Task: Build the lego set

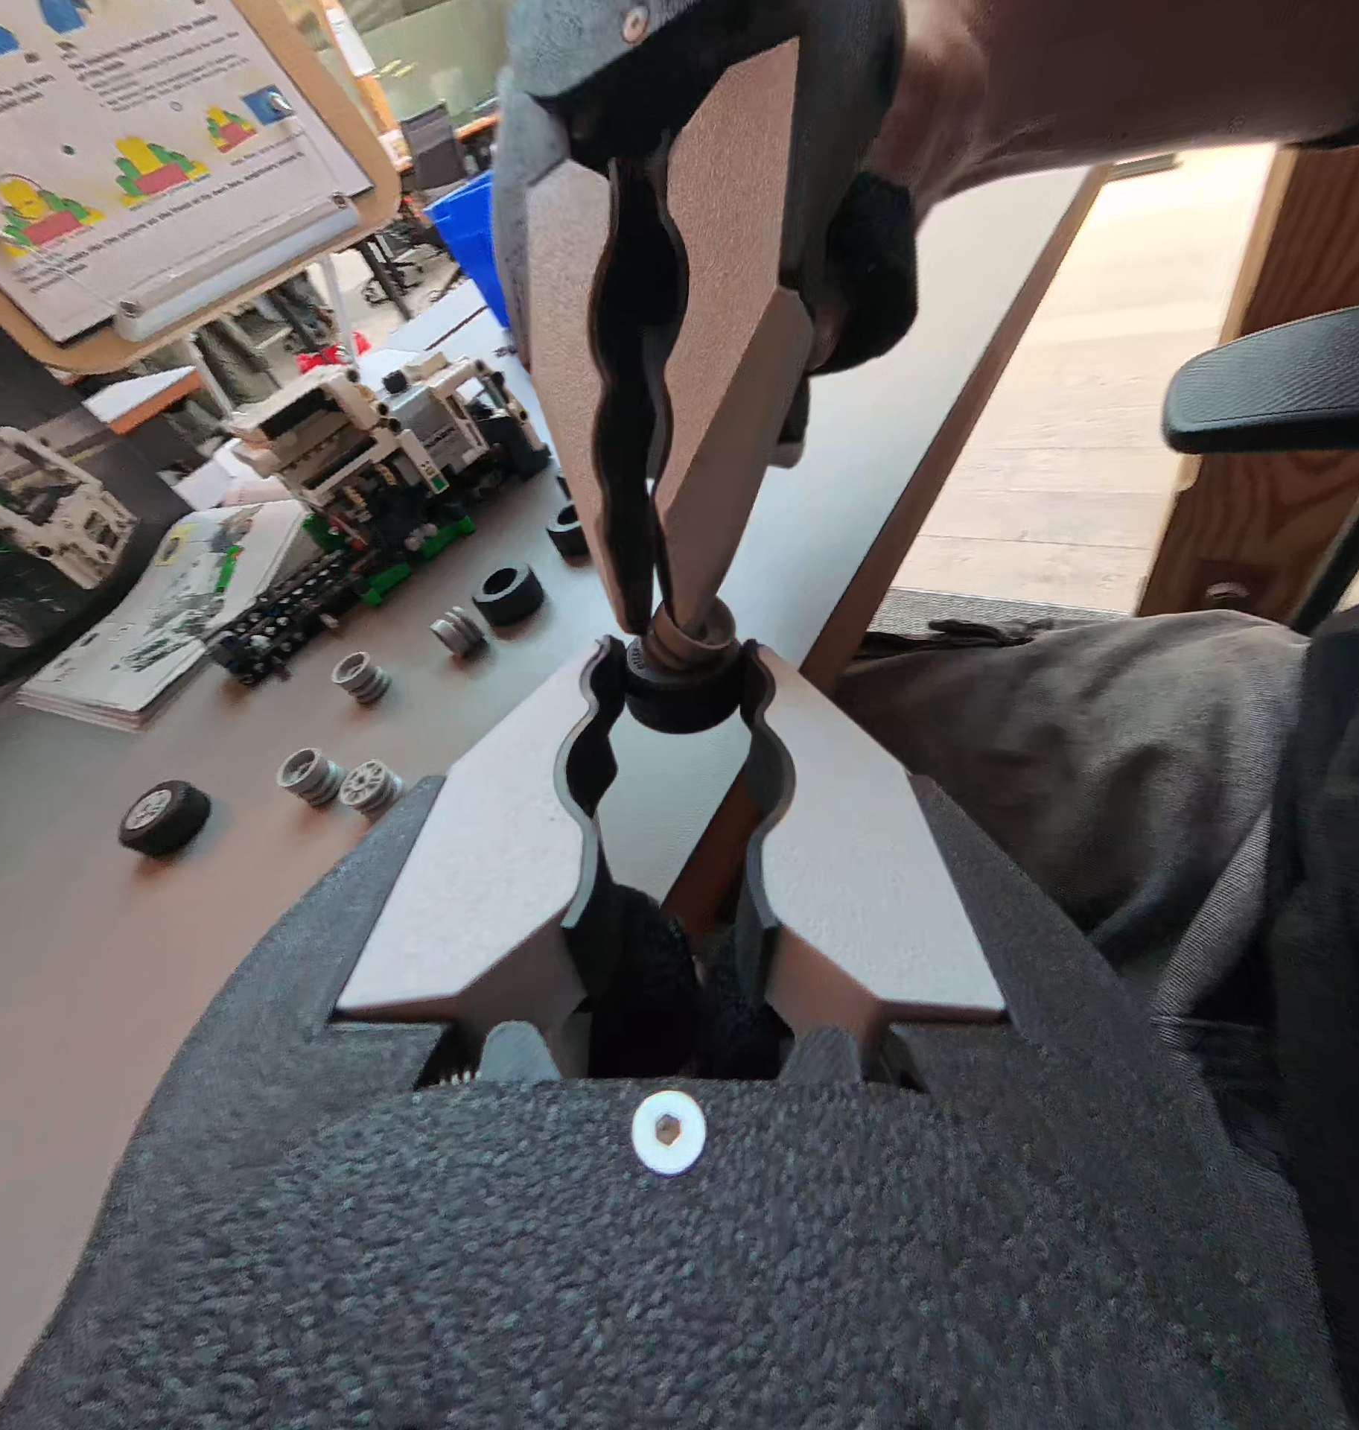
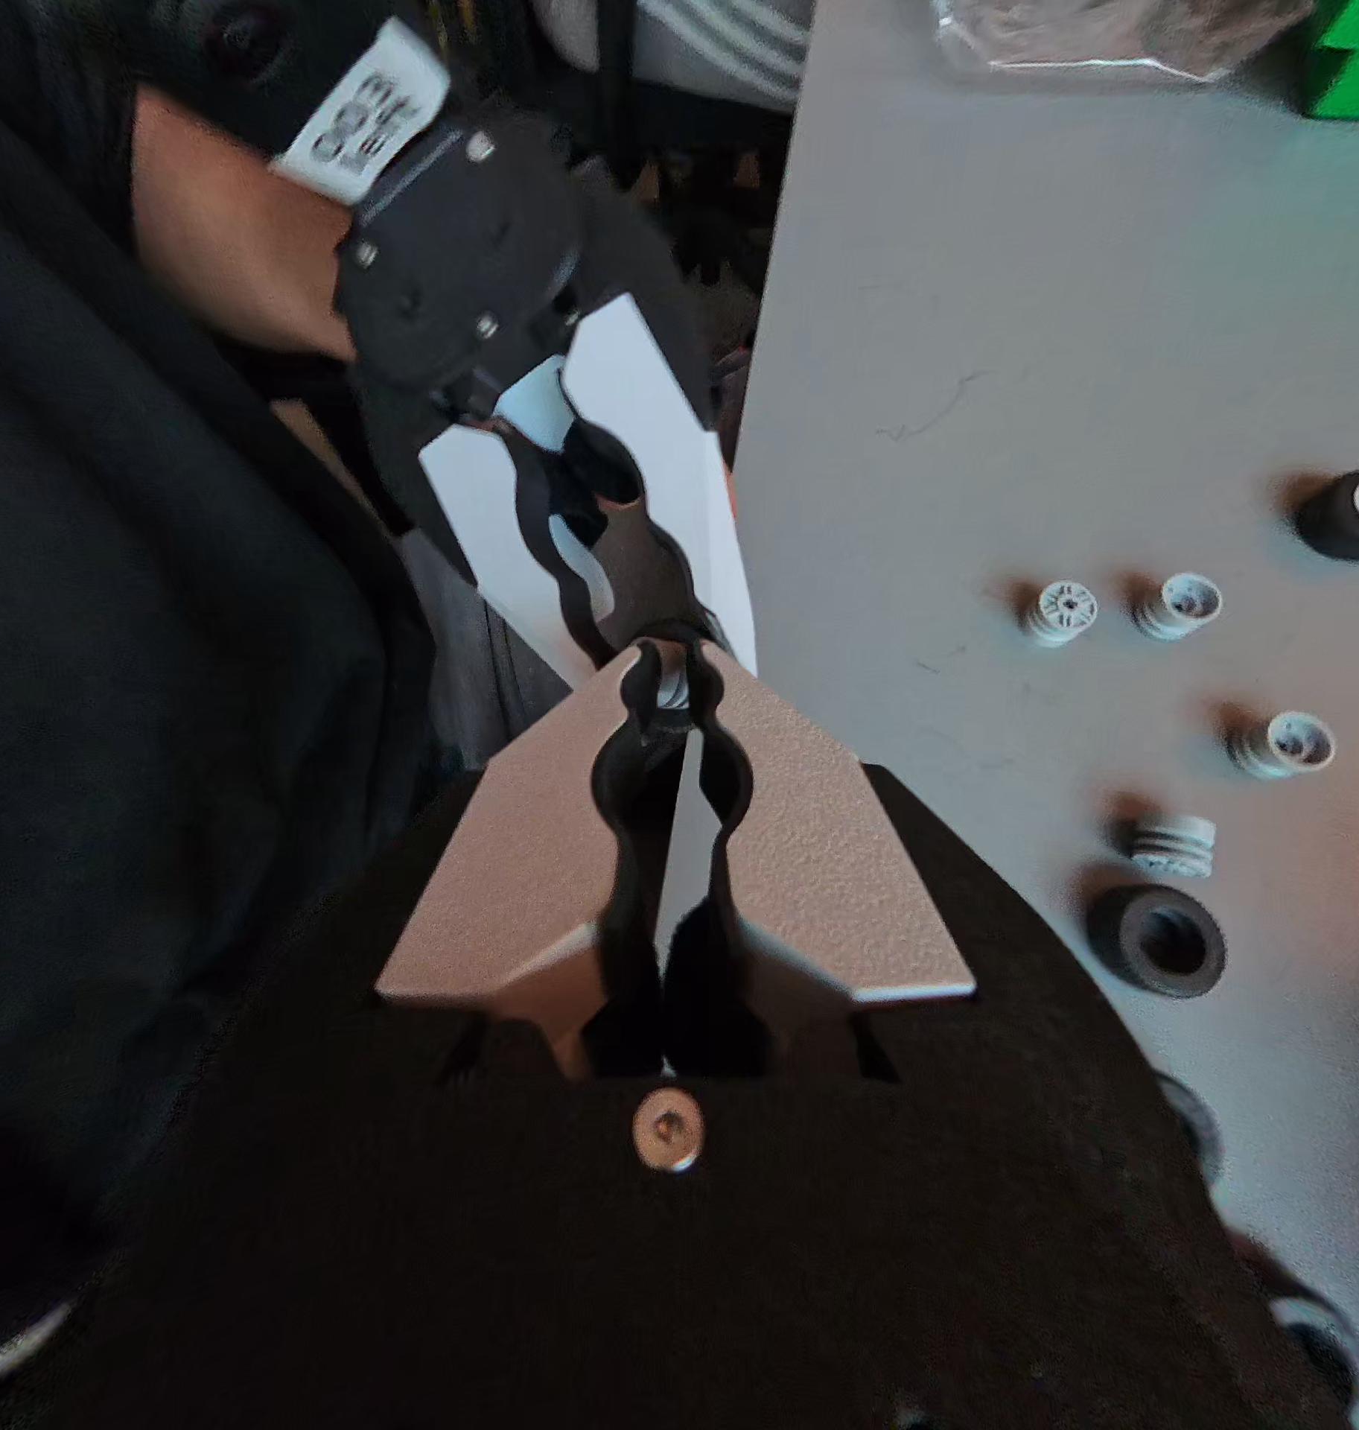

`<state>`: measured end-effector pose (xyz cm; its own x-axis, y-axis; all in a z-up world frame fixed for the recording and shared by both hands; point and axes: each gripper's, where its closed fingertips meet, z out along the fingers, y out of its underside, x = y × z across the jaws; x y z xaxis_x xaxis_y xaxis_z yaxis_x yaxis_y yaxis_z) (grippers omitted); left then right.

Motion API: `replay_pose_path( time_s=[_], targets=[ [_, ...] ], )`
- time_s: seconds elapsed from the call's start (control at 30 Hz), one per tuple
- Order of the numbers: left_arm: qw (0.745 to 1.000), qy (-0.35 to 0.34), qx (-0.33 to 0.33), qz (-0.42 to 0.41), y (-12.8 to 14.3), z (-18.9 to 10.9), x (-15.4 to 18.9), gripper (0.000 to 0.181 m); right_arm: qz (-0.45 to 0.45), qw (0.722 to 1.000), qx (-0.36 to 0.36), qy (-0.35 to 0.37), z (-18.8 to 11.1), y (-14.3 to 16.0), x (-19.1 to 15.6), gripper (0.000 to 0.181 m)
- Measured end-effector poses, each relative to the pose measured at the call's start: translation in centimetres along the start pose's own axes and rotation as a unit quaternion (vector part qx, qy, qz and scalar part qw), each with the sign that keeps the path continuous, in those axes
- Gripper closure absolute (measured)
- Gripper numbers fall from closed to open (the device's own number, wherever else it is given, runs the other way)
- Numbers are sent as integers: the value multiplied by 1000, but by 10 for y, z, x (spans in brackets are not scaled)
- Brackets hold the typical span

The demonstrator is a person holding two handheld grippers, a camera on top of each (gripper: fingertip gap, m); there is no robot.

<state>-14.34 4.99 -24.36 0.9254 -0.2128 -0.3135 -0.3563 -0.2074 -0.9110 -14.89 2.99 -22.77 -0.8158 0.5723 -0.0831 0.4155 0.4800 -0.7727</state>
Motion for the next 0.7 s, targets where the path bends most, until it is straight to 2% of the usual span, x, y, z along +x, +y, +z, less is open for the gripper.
replay_pose_path(
  time_s=[0.13,0.27,0.33,0.47,0.53,0.7],
  targets=[
    [998,-60,-25,13,4,5,-8,153,93,994,55,35,1,3,8,175],
    [997,-61,-31,19,7,9,-4,153,172,979,105,33,4,8,5,174],
    [997,-66,-33,35,7,9,-3,153,187,975,115,33,5,9,4,175],
    [994,-88,-41,60,8,8,-8,153,170,975,113,82,4,5,9,174],
    [991,-111,-34,72,3,6,-16,153,189,967,129,109,-3,1,16,172],
    [986,-129,-33,99,0,3,-21,153,240,951,176,89,-5,0,18,170]
  ],
)
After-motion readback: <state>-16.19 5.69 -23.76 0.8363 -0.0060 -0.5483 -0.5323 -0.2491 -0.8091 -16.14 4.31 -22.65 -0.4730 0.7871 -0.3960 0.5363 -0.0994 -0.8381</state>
